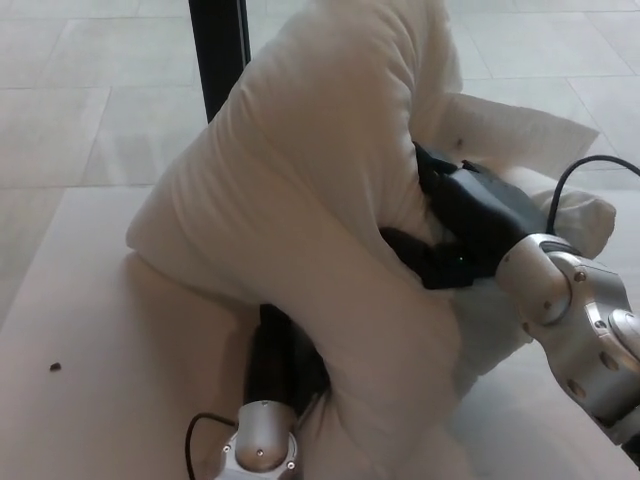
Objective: The robot uses its left hand to press on the left side of the pillow kept in the middle of the desk and uses its right hand to lift up and the right side of the pillow and turn it over
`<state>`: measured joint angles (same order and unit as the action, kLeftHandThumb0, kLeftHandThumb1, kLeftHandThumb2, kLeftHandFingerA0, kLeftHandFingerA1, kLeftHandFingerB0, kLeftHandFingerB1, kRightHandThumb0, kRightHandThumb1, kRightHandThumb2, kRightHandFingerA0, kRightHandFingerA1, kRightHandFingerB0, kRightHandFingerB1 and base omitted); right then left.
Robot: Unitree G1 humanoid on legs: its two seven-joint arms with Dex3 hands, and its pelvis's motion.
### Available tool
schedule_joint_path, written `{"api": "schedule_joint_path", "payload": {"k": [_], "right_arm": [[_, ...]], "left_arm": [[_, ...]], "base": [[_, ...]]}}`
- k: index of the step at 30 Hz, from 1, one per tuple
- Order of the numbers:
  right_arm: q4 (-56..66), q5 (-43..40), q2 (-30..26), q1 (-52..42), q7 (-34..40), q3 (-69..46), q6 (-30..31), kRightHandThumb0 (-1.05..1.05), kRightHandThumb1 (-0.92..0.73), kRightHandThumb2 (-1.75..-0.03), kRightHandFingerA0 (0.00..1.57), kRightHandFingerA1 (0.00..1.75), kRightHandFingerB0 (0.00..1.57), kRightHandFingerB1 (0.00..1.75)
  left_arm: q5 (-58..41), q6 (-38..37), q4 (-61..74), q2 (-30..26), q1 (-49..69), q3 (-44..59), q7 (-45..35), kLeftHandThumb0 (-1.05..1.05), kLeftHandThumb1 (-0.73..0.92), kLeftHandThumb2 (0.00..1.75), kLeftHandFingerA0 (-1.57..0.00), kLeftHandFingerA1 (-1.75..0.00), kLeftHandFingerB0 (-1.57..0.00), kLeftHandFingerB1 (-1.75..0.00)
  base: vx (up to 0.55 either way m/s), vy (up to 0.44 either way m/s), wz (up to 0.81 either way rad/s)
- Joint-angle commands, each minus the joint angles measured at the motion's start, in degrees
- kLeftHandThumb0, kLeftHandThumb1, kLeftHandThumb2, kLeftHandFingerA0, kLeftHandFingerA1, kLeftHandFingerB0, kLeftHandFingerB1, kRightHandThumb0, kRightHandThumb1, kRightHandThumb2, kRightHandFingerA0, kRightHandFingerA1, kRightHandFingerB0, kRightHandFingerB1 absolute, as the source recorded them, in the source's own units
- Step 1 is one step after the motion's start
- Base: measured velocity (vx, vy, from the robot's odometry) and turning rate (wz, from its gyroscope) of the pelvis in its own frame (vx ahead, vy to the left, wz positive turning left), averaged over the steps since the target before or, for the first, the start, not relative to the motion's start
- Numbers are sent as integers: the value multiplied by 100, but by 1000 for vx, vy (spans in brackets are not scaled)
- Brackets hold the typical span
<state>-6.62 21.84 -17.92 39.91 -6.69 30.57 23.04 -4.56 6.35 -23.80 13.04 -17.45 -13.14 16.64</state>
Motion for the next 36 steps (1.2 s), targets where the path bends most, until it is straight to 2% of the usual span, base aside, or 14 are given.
{"api": "schedule_joint_path", "payload": {"k": [1, 2, 10, 12, 14, 27, 28, 29, 30, 31, 32, 33, 34, 36], "right_arm": [[101, -1026, 360, -375, -1411, -57, -401, -83, -69, -61, 8, 52, 16, 38], [-106, -1257, 334, -251, -1310, -570, -482, -80, -70, -62, 11, 48, 20, 32], [-526, -1597, -160, -103, -1407, -1862, -752, -84, -67, -61, 14, 52, 22, 39], [-395, -1677, -410, -202, -1517, -2221, -576, -80, -67, -61, 13, 50, 21, 37], [-428, -1687, -542, -242, -1612, -2376, -624, -81, -67, -60, 16, 52, 22, 36], [-322, -2222, -1138, -1319, -2033, -3682, -676, -77, -63, -60, 36, 64, 27, 34], [-174, -2193, -1293, -1565, -2092, -3768, -844, -84, -55, -91, 29, 63, 18, 44], [-11, -2198, -1400, -1726, -2135, -3855, -828, -75, -68, -61, 31, 55, 24, 30], [103, -2270, -1474, -1852, -2185, -3971, -790, -76, -54, -92, 24, 58, 15, 43], [176, -2408, -1543, -1975, -2249, -4154, -652, -76, -70, -62, 24, 46, 22, 29], [197, -2427, -1550, -1995, -2259, -4176, -631, -76, -70, -62, 24, 46, 22, 29], [82, -2531, -1654, -2097, -2348, -4371, -790, -89, -62, -98, 41, 72, 15, 42], [-170, -2650, -1742, -2165, -2431, -4596, -1007, -81, -73, -64, 52, 122, 23, 29], [-207, -2721, -1815, -2255, -2441, -4786, -989, -76, -74, -64, 56, 133, 23, 29]], "left_arm": [[-111, 676, -113, 210, 648, -465, -906, -57, 84, 64, -6, -68, 0, 0], [-125, 679, 89, 70, 739, -393, -875, -105, 67, 101, -8, -46, 0, -8], [-190, 668, 741, -696, 532, 139, -1040, -89, 59, 92, -15, -58, 0, 0], [-328, 820, 1017, -1079, 583, 387, -1253, -84, 74, 63, -17, -55, 0, 0], [-325, 894, 1055, -1175, 589, 471, -1251, -93, 58, 91, -17, -61, 0, 0], [-407, 1124, 1526, -2058, 1127, 1202, -1670, -85, 56, 88, -19, -57, 0, 0], [-533, 1147, 1563, -2127, 1183, 1355, -1773, -101, 61, 95, -19, -56, 0, 0], [-601, 1188, 1629, -2152, 1234, 1486, -1779, -90, 55, 92, -19, -55, 0, -5], [-594, 1198, 1630, -2208, 1237, 1570, -1793, -86, 53, 86, -19, -54, 0, 0], [-560, 1160, 1647, -2292, 1258, 1665, -1819, -103, 66, 99, -23, -58, 0, 0], [-548, 1166, 1656, -2292, 1262, 1686, -1835, -103, 66, 99, -23, -58, 0, 0], [-614, 1258, 1753, -2341, 1272, 1891, -1747, -100, 63, 98, -27, -60, 0, -3], [-730, 1369, 1847, -2486, 1321, 2112, -1838, -98, 63, 97, -24, -59, 0, -4], [-906, 1512, 1899, -2588, 1337, 2340, -1989, -89, 58, 94, -18, -56, 0, -11]], "base": [[0, 0, 0], [0, 0, 0], [0, 0, 0], [0, 0, 0], [0, 0, 0], [0, 0, 0], [0, 0, 0], [0, 0, 0], [0, 0, 0], [0, 0, 0], [0, 0, 0], [0, 0, 0], [0, 0, 0], [0, 0, 0]]}}
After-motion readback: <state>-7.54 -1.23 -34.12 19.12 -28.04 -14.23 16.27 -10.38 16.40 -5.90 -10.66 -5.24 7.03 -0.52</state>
